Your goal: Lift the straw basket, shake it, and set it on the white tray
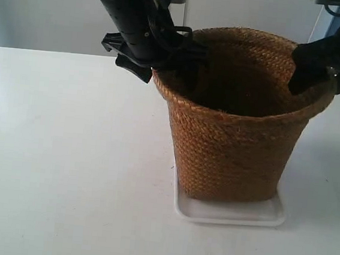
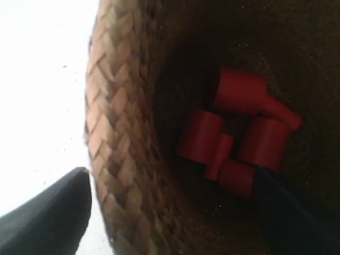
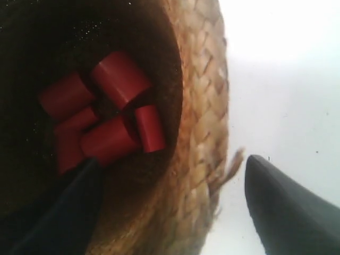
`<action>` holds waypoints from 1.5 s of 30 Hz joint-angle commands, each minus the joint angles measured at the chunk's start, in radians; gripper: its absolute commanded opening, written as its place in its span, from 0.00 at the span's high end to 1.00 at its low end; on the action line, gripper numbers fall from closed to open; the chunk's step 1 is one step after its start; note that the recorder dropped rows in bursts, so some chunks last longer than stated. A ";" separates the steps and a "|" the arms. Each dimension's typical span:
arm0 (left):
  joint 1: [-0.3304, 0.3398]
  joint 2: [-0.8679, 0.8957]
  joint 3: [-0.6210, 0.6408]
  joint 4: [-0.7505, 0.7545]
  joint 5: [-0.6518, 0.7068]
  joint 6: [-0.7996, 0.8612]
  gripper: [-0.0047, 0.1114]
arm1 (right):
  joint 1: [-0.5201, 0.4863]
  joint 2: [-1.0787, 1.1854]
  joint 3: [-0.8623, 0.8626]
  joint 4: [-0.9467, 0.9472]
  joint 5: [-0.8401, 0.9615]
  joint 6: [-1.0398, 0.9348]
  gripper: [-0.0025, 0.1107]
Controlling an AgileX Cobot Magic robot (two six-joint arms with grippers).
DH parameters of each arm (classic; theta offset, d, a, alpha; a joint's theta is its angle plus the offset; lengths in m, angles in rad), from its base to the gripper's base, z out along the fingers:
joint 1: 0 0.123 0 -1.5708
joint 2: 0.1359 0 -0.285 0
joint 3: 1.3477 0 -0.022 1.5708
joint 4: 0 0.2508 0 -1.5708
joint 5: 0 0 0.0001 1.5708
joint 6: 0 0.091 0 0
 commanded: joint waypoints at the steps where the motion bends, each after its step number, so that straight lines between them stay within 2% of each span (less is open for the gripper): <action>1: -0.001 -0.015 -0.005 -0.005 0.020 0.056 0.25 | -0.006 -0.003 0.004 0.011 -0.013 0.005 0.36; 2: -0.001 -0.020 -0.005 -0.005 0.024 0.072 0.26 | -0.006 -0.005 0.004 0.011 -0.013 0.005 0.36; 4: -0.001 -0.043 -0.005 -0.002 0.035 0.105 0.35 | -0.006 -0.032 0.004 0.011 -0.018 0.005 0.36; 5: -0.001 -0.067 -0.005 0.009 0.037 0.131 0.43 | -0.006 -0.057 0.004 0.011 -0.024 0.005 0.36; 9: -0.001 -0.136 -0.005 0.018 0.044 0.207 0.58 | -0.006 -0.142 0.004 0.013 -0.068 0.006 0.37; 13: -0.001 -0.187 -0.005 0.018 0.076 0.212 0.73 | -0.006 -0.193 0.004 0.024 -0.025 0.035 0.44; 15: -0.001 -0.206 -0.005 0.018 0.088 0.244 0.82 | -0.006 -0.212 0.004 0.028 -0.022 0.035 0.57; 16: -0.001 -0.218 -0.005 0.018 0.092 0.257 0.87 | -0.006 -0.226 0.004 0.030 -0.022 0.033 0.70; 19: -0.001 -0.237 -0.005 0.018 0.102 0.261 0.96 | -0.006 -0.247 0.004 0.030 -0.022 0.032 0.94; 20: -0.001 -0.245 -0.005 0.018 0.102 0.264 0.96 | -0.006 -0.252 0.004 0.030 -0.024 0.031 0.98; 31: -0.001 -0.374 -0.005 0.018 0.066 0.298 0.96 | -0.006 -0.273 0.004 0.035 -0.020 0.006 0.98; 45: -0.001 -0.546 -0.005 0.018 0.218 0.343 0.96 | -0.006 -0.273 0.004 0.039 -0.006 0.006 0.98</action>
